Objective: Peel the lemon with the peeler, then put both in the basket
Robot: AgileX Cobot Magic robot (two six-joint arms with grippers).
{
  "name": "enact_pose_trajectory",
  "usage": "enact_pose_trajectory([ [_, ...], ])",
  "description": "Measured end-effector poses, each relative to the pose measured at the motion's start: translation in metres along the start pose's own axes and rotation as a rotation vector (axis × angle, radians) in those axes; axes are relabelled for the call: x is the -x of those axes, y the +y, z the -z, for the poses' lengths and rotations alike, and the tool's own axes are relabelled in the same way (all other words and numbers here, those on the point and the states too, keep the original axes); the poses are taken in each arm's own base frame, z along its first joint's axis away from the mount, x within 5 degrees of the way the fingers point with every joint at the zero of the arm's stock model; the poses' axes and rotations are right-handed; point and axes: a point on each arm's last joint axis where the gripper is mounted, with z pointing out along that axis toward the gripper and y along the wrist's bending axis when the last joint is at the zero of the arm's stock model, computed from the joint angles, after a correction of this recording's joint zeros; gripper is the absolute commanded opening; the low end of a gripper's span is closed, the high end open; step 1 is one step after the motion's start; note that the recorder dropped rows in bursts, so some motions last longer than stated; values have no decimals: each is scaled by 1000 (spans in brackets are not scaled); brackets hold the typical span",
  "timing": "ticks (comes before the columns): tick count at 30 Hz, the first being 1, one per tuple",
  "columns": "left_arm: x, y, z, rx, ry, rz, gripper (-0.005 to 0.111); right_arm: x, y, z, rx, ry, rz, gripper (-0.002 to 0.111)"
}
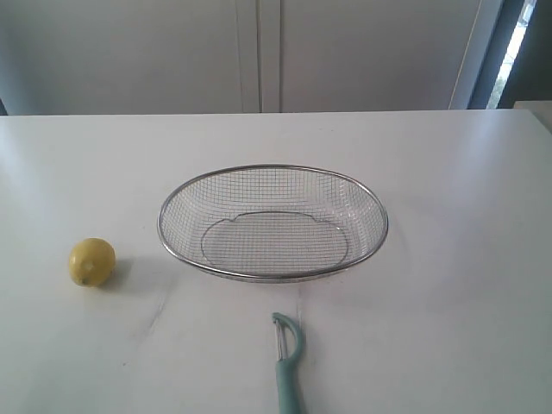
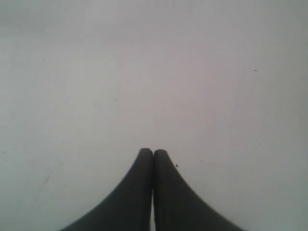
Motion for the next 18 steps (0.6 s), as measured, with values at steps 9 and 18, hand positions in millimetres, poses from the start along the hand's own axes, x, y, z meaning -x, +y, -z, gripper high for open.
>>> enact_pose_trajectory([
  [9, 0, 0, 0, 0, 0, 0, 0, 9, 38, -22, 83, 156, 159, 0],
  [18, 0, 0, 0, 0, 0, 0, 0, 19, 105, -46, 155, 232, 291, 0],
])
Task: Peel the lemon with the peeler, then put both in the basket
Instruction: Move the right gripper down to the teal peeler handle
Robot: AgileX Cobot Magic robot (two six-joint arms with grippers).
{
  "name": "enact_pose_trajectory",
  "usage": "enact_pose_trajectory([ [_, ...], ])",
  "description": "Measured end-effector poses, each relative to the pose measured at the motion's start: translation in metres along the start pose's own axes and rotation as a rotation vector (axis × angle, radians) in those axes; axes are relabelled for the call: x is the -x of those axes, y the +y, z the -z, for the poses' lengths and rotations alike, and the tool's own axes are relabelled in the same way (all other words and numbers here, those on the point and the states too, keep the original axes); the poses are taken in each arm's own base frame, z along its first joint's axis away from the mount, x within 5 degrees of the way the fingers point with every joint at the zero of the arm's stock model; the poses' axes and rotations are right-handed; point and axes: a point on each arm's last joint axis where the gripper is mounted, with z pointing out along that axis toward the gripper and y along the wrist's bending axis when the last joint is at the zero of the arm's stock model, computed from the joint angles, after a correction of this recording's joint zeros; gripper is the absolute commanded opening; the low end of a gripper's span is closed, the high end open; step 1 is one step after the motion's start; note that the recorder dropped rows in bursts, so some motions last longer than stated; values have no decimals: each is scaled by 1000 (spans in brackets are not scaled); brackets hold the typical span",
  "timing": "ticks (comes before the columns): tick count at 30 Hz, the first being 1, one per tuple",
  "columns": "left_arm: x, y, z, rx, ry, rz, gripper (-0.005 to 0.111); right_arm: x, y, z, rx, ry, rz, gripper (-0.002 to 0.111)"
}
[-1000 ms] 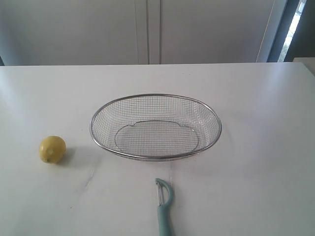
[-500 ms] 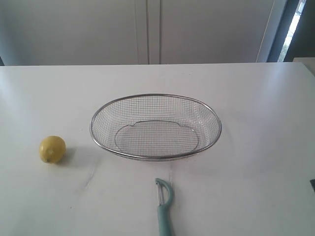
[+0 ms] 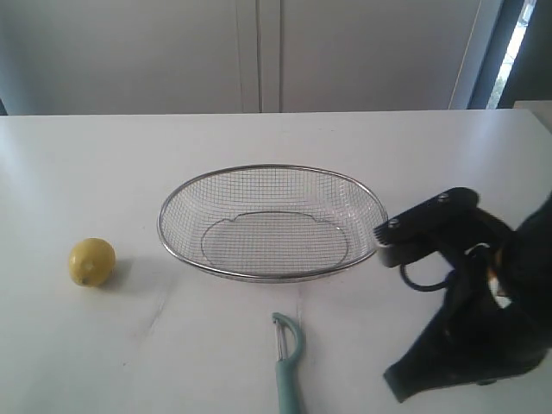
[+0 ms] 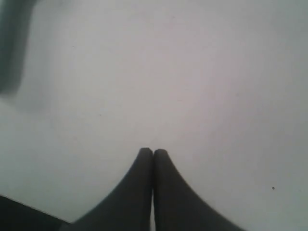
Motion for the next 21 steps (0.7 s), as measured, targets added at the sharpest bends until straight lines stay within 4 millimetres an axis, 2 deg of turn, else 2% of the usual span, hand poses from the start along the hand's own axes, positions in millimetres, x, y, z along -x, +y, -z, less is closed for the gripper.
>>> enact_pose_trajectory([
  [10, 0, 0, 0, 0, 0, 0, 0, 42, 68, -14, -32, -21, 117, 0],
  [15, 0, 0, 0, 0, 0, 0, 0, 53, 95, -31, 9, -35, 40, 0],
  [21, 0, 0, 0, 0, 0, 0, 0, 57, 108, -41, 109, -42, -70, 0],
])
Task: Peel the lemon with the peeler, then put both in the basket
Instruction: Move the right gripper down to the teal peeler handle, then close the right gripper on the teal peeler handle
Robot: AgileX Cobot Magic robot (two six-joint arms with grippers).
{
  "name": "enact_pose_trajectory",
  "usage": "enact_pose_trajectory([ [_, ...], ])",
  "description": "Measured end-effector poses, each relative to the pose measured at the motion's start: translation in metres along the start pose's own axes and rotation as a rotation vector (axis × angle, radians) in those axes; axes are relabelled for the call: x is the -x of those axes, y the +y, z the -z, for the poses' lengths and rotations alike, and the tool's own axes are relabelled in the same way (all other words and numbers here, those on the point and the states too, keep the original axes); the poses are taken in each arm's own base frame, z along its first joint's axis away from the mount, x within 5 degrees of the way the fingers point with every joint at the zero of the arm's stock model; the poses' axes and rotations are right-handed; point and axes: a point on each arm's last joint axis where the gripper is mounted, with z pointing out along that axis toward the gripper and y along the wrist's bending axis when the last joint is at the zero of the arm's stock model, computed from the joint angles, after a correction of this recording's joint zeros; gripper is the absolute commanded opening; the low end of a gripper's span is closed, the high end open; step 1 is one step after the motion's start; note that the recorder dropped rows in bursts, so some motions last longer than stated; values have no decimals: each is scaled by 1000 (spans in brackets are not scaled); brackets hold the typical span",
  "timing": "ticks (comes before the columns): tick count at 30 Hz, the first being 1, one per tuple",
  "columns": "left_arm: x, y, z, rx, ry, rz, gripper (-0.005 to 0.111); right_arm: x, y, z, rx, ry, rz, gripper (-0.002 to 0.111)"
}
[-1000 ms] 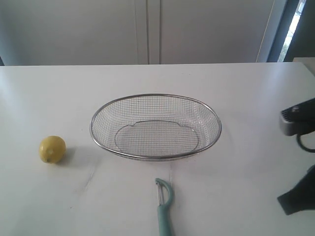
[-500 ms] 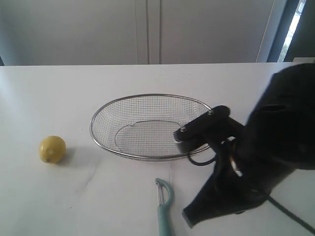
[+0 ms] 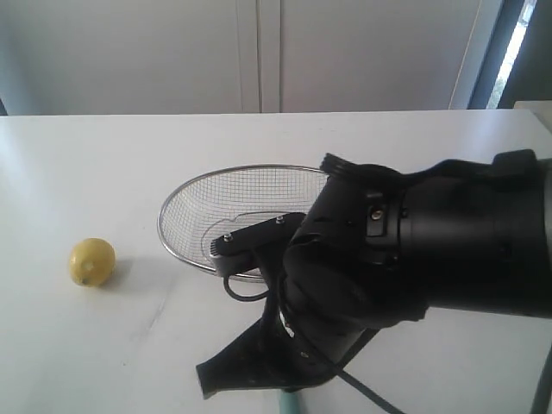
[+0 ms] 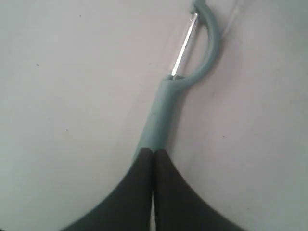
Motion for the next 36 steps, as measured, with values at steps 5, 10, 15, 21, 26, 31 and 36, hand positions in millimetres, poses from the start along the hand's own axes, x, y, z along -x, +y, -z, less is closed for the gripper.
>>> enact_pose_trajectory([
  [5, 0, 0, 0, 0, 0, 0, 0, 2, 4, 0, 38, -15, -29, 7],
  [10, 0, 0, 0, 0, 0, 0, 0, -1, 7, -4, 62, 20, -68, 36],
  [15, 0, 0, 0, 0, 0, 0, 0, -1, 9, -19, 42, 57, -70, 38],
  [21, 0, 0, 0, 0, 0, 0, 0, -2, 8, -40, -10, 94, -48, 38],
  [26, 0, 0, 0, 0, 0, 0, 0, -2, 8, -53, -42, 115, -36, 38],
  [31, 0, 0, 0, 0, 0, 0, 0, -2, 8, -58, -46, 118, -33, 38],
  [36, 0, 0, 0, 0, 0, 0, 0, -1, 9, -58, -37, 103, -55, 38],
])
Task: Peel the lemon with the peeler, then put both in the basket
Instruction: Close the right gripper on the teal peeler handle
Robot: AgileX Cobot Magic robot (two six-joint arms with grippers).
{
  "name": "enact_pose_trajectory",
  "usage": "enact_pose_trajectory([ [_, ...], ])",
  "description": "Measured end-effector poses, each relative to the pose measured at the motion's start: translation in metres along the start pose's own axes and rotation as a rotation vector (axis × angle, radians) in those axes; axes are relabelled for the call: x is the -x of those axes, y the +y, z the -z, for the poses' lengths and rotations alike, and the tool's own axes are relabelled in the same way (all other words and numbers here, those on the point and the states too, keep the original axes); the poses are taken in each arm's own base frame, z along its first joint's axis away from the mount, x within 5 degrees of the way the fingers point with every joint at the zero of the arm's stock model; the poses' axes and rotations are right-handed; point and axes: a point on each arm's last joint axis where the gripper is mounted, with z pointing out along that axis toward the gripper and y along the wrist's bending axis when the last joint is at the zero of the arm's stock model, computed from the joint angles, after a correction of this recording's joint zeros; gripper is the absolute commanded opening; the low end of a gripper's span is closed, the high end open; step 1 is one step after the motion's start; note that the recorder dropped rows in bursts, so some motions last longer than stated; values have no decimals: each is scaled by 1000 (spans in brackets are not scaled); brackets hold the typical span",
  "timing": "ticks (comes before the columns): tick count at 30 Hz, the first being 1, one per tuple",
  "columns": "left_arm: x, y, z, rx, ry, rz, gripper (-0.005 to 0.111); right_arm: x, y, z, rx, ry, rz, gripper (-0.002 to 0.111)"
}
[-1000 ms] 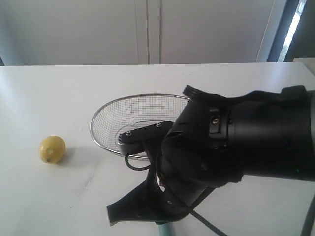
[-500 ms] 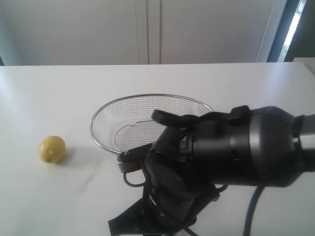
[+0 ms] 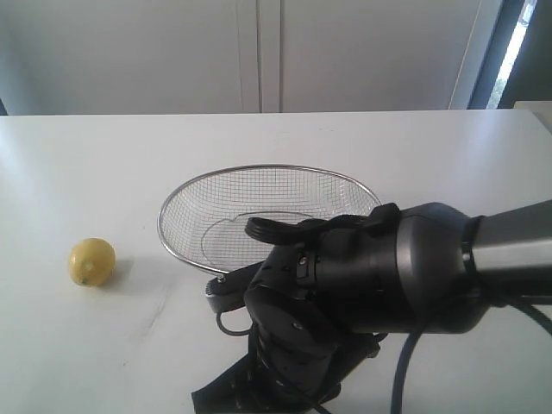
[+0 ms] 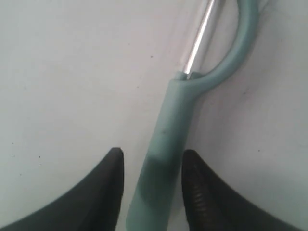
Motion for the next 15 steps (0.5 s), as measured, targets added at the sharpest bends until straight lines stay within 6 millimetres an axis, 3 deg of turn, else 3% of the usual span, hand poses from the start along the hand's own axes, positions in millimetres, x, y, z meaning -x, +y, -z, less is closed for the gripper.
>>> enact_pose_trajectory([
  [15, 0, 0, 0, 0, 0, 0, 0, 1, 0, 0, 1, -14, -74, 38],
])
